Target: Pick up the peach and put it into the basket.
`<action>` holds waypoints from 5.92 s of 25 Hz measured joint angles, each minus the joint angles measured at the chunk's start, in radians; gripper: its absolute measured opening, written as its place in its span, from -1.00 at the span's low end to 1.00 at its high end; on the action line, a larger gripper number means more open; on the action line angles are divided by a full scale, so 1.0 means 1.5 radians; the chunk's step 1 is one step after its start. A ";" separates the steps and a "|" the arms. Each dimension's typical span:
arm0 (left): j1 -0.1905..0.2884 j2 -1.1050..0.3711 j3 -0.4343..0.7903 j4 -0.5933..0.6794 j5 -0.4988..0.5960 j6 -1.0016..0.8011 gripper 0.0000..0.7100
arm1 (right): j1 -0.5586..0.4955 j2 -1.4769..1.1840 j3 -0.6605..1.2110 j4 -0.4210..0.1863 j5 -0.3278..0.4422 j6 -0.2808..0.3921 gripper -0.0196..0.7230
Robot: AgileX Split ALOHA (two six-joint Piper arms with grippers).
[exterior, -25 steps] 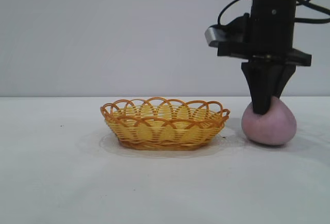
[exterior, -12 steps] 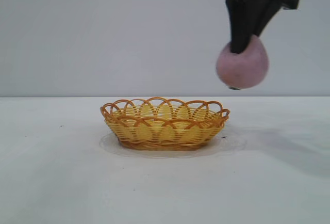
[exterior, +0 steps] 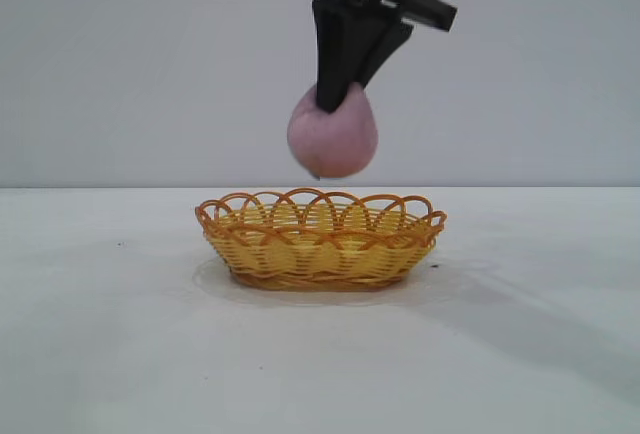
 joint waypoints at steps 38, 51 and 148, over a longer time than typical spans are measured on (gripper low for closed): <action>0.000 0.000 0.000 0.000 0.000 0.000 0.31 | -0.227 0.013 0.000 0.011 0.041 0.007 0.04; 0.000 0.000 0.000 0.000 0.000 0.000 0.31 | -0.374 0.012 0.000 -0.099 0.164 0.045 0.04; 0.000 0.000 0.000 0.000 0.001 0.000 0.31 | -0.356 -1.322 0.697 -0.120 0.156 0.103 0.04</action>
